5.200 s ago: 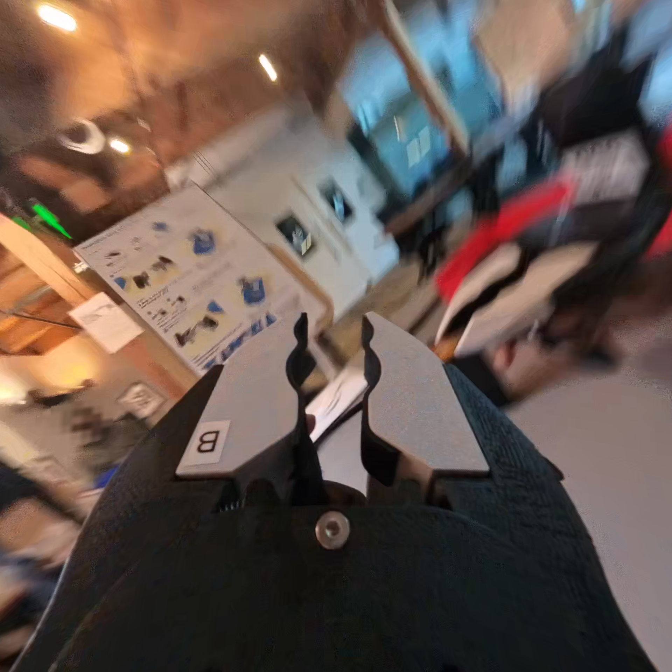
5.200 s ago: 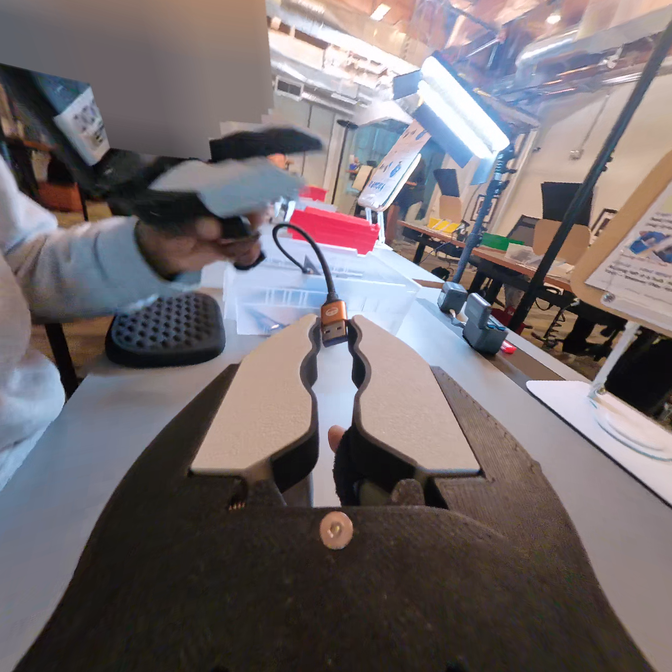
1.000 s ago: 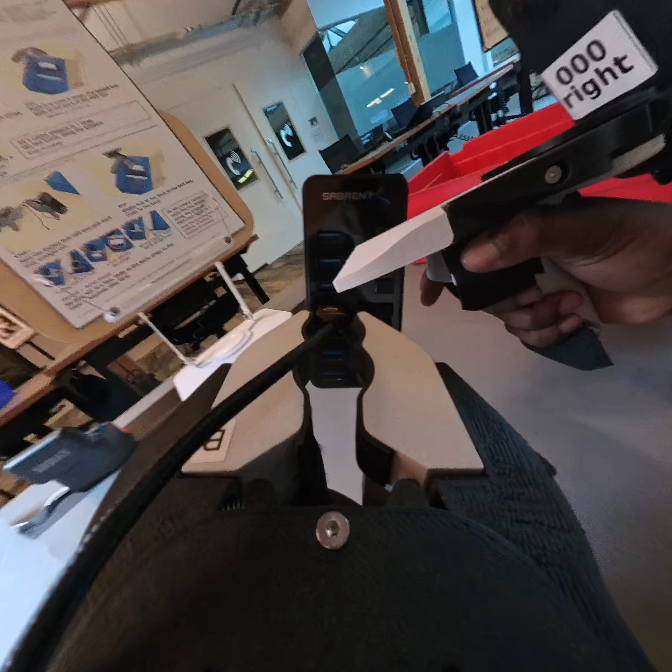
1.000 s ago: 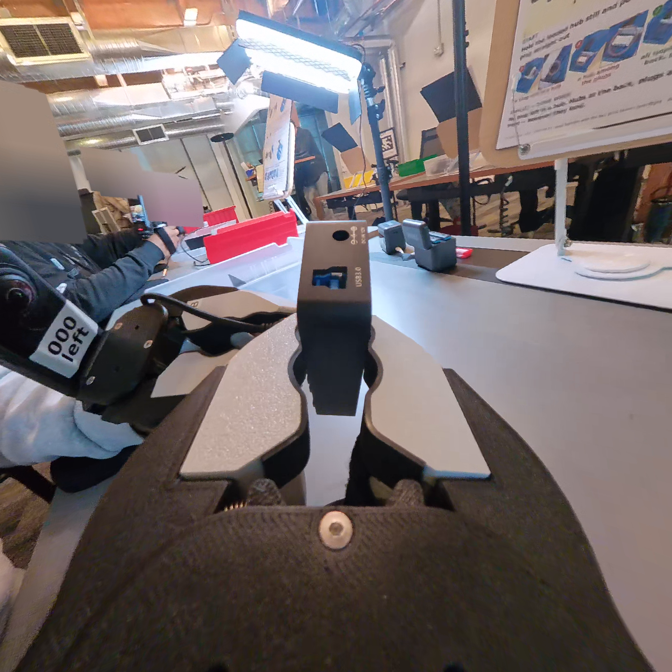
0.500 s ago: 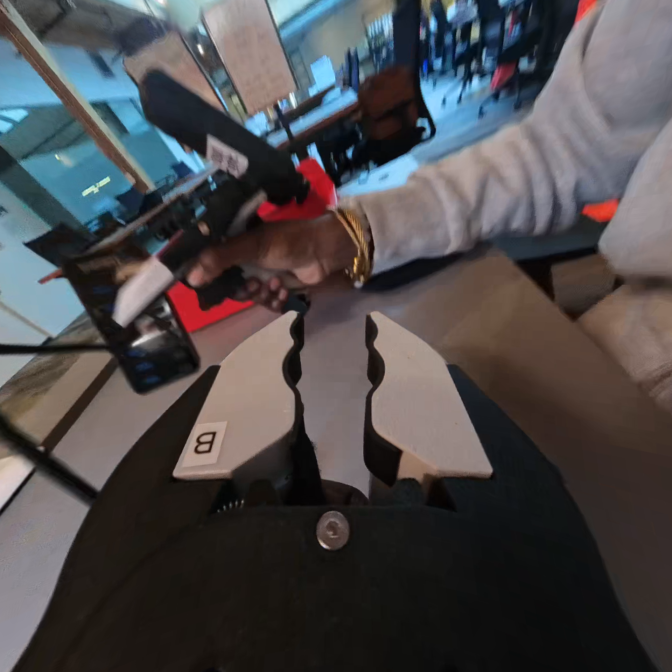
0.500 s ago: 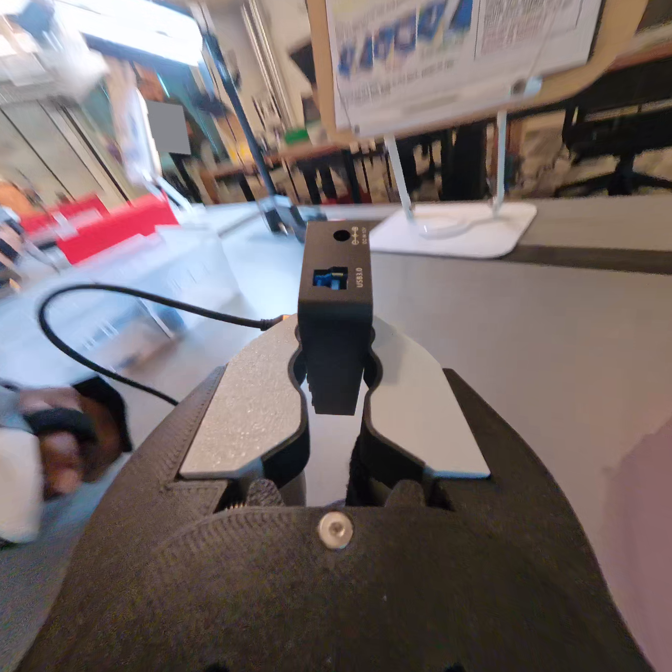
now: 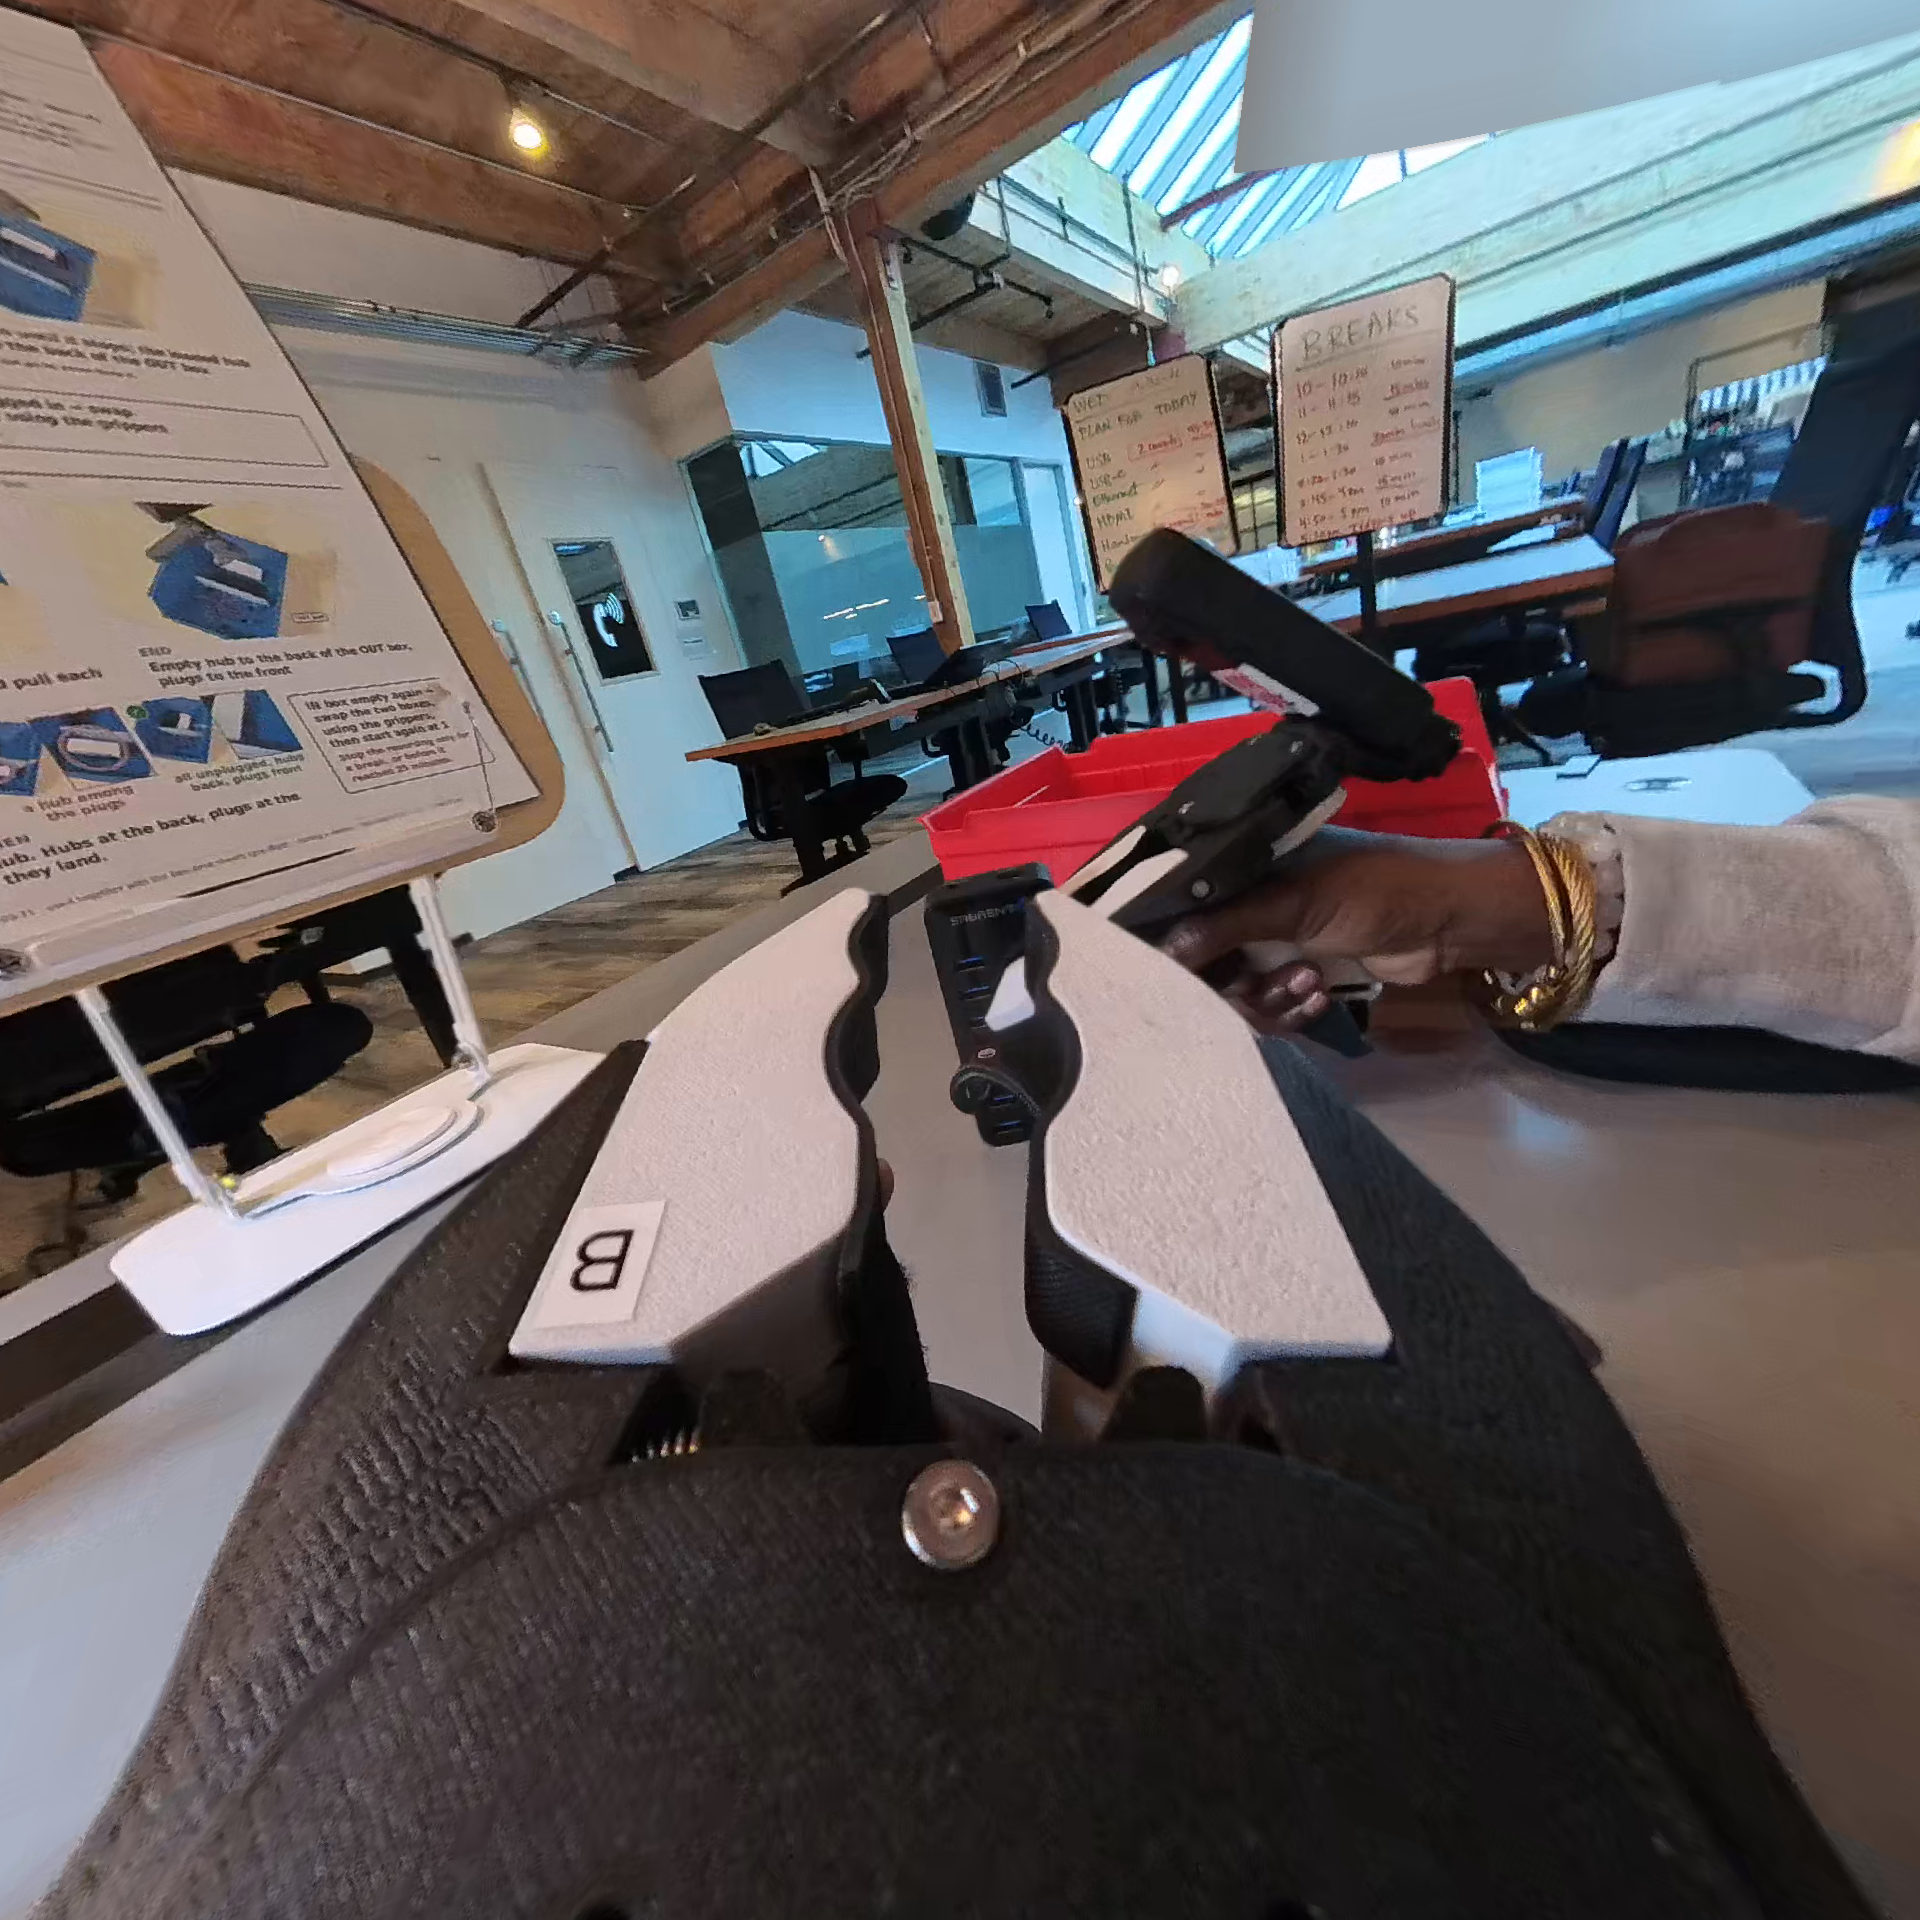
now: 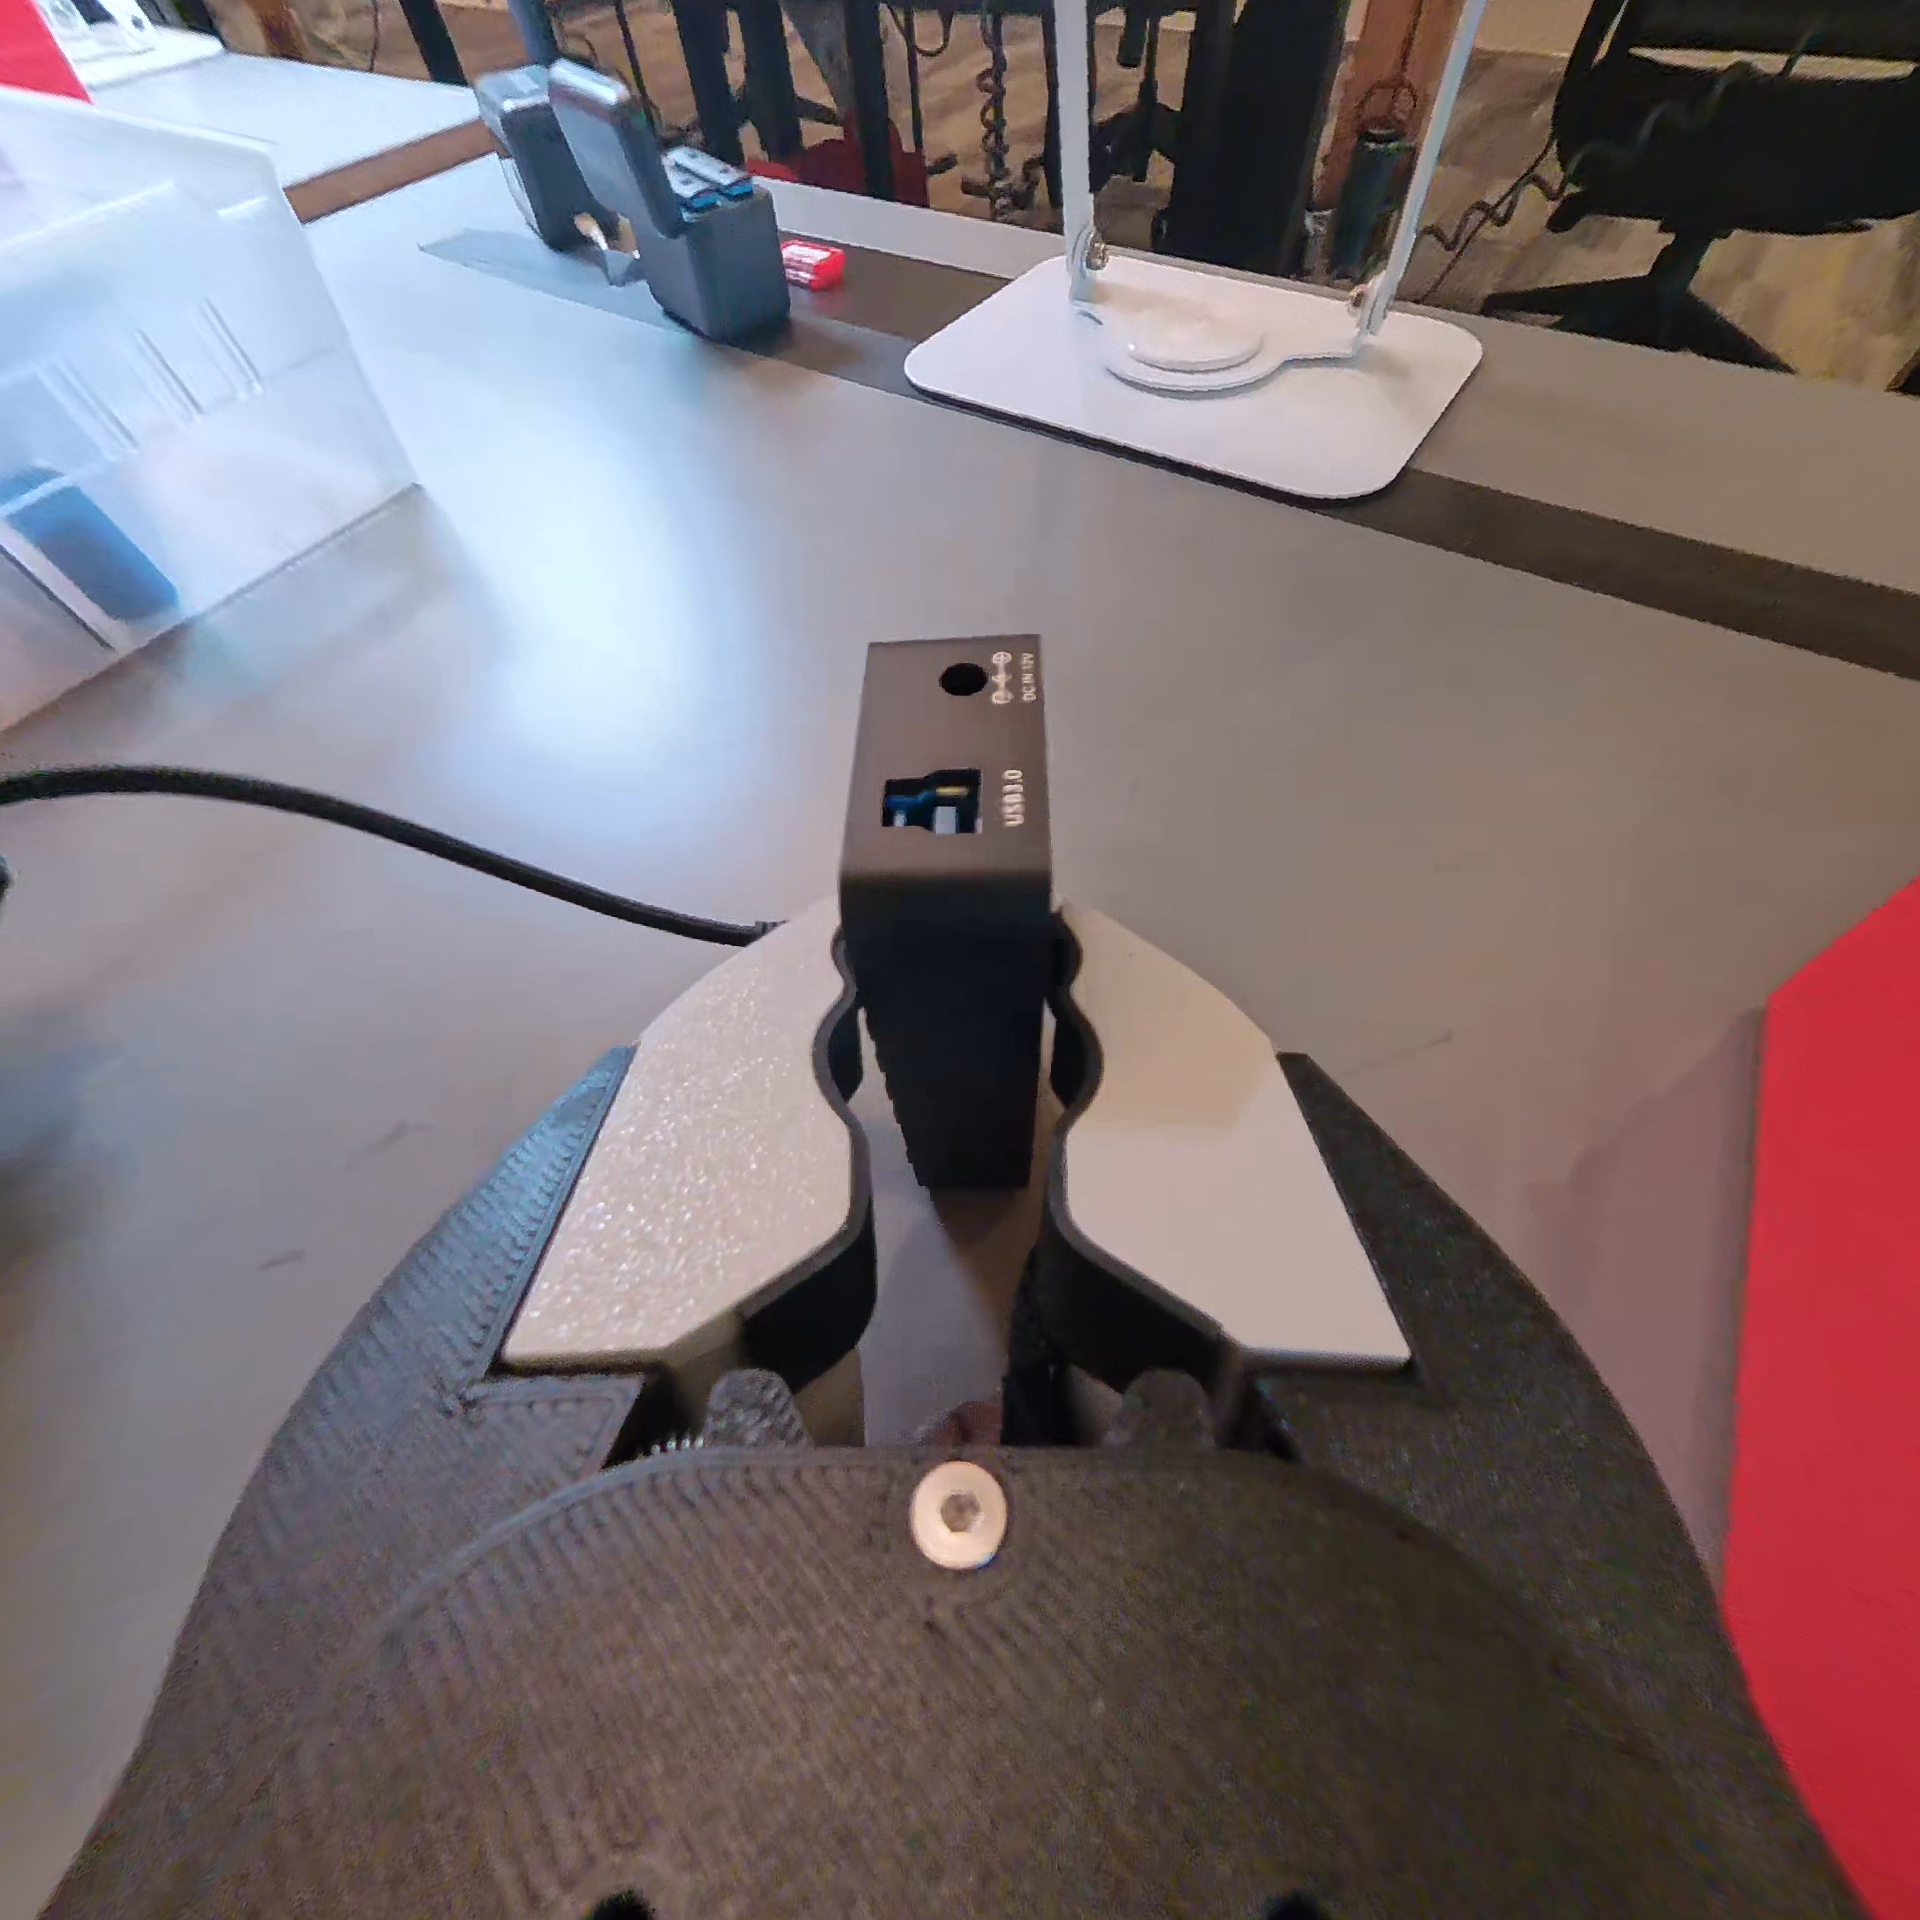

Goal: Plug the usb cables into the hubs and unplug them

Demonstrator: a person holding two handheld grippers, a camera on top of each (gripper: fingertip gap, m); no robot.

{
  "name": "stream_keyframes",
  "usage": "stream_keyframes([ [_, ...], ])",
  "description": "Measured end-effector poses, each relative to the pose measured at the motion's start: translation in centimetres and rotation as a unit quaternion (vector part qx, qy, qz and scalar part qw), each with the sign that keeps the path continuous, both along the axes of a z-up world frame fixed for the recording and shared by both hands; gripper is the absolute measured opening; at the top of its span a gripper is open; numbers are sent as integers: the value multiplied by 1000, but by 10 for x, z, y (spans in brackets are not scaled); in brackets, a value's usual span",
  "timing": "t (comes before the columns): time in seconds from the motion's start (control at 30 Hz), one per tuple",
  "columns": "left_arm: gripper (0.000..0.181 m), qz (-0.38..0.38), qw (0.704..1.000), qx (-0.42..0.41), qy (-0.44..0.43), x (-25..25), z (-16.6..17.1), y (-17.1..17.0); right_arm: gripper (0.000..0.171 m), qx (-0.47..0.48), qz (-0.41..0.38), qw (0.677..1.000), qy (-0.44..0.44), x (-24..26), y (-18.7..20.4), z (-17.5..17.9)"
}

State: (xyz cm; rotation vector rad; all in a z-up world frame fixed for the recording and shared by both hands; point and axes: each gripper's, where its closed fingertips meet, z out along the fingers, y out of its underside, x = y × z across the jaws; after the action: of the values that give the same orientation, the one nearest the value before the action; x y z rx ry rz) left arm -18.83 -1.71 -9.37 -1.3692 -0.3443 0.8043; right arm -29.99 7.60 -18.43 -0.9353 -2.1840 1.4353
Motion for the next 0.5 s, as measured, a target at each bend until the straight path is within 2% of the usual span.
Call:
stream_keyframes([
  [0.1,25,-3,1000,-13,6,2,-2,4,46,-25,0,1000,-5,-1,1,5],
  [0.3,25,10,1000,-5,5,-2,0,-1,62,-83,14,996,14,2,-1,24],
  [0.4,25,12,1000,-2,4,-2,0,-2,79,-143,20,988,61,4,-2,50],
  [0.5,25,10,1000,-8,7,-2,-1,0,93,-209,-1,966,154,7,9,86],
])
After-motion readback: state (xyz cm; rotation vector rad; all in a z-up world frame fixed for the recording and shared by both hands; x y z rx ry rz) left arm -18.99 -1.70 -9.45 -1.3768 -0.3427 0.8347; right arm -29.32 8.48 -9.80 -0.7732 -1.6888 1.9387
